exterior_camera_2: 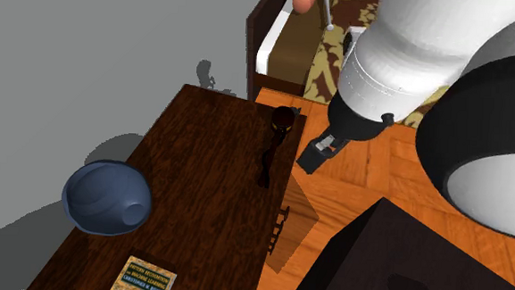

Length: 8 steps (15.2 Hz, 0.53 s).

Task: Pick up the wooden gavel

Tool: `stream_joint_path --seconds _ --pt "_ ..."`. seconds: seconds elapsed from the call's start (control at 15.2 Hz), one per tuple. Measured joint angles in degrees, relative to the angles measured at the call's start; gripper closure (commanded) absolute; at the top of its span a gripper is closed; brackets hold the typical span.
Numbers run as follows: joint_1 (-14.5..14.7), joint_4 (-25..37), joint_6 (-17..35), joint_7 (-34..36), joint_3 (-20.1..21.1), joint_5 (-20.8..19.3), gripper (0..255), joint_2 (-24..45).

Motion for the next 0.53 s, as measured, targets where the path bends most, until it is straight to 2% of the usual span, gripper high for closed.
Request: stream_joint_path --seconds 0.53 --pt "-4.15 2.18 13.32 15.59 3.12 -3.32 0 16.07"
